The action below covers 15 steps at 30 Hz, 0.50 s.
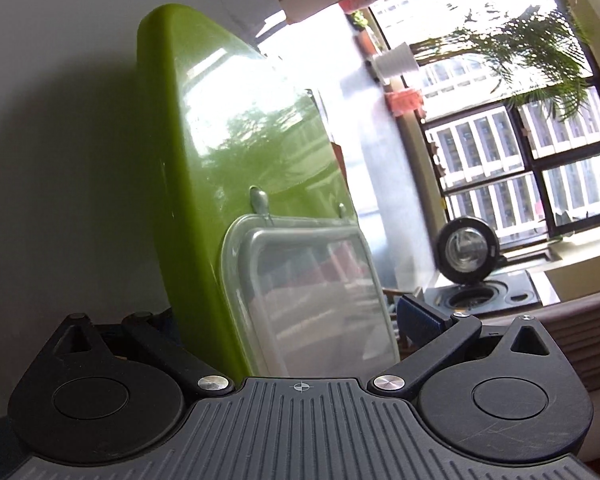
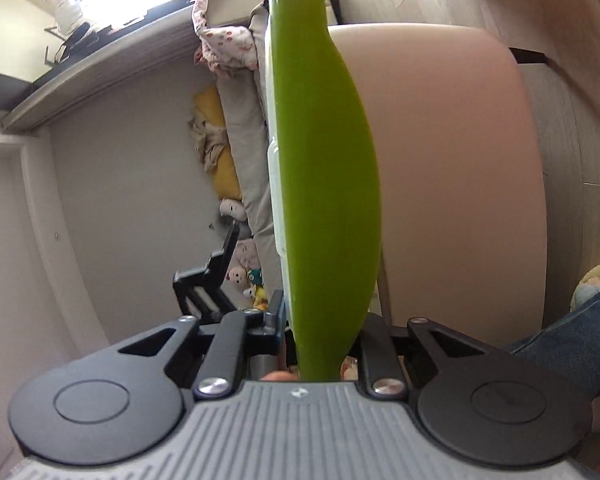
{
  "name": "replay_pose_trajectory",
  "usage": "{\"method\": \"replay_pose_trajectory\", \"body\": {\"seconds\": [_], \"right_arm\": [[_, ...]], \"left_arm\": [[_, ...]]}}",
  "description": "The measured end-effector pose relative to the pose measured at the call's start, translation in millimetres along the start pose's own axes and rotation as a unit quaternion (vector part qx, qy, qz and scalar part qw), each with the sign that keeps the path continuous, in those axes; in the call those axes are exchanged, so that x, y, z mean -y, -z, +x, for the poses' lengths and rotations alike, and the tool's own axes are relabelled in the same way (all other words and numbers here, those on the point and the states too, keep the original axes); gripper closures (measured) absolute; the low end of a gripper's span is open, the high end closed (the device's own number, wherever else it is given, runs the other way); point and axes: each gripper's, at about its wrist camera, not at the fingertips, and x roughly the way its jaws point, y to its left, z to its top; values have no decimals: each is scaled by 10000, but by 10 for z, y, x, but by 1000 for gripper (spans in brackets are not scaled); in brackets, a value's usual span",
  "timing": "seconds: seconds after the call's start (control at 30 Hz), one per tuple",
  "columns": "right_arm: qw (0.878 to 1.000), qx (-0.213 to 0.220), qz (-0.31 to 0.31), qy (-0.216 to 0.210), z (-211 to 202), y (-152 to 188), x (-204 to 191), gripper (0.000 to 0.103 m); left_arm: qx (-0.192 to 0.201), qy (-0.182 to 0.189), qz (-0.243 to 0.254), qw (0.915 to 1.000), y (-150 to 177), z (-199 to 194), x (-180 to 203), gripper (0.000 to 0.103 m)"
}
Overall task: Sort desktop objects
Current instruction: 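Lift green container with right gripper while left gripper closes on its other edge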
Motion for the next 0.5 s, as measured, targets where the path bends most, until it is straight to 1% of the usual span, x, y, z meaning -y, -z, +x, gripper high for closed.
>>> {"method": "replay_pose_trajectory", "body": {"seconds": [0.1, 0.13, 0.17, 0.2, 0.23, 0.27, 0.33, 0.4, 0.43, 0.47, 0.5], "right_arm": [[9994, -245, -224, 25, 64, 22, -22, 85], [9990, -303, -318, 72, 82, 19, -26, 85], [9986, -345, -380, 148, 85, 1, -15, 85], [9981, -375, -435, 225, 90, -16, -3, 84], [9979, -364, -450, 286, 107, -29, 17, 84], [9980, -391, -430, 266, 125, -46, 43, 84], [9973, -391, -538, 325, 158, -72, 68, 81], [9971, -281, -587, 396, 161, -95, 79, 80], [9977, -149, -522, 412, 152, -108, 99, 75], [9981, 1, -447, 422, 139, -121, 118, 68], [9984, 234, -319, 401, 104, -133, 142, 64]], "left_arm": [[-5, -137, -376, 9992, -8, -16, -78, 0], [-9, -174, -401, 9990, -4, -30, -90, 3], [13, -205, -299, 9993, 5, -47, -75, 13], [46, -296, -163, 9994, 14, -66, -44, 18], [68, -429, -50, 9990, 20, -82, -24, 29], [79, -482, -12, 9988, 27, -93, -22, 36], [101, -527, -68, 9985, 25, -111, -28, 38], [164, -632, -117, 9978, 24, -122, -43, 39], [187, -675, -135, 9975, 27, -126, -58, 39], [198, -708, -157, 9972, 34, -129, -80, 40], [192, -727, -178, 9970, 43, -128, -98, 40]]}}
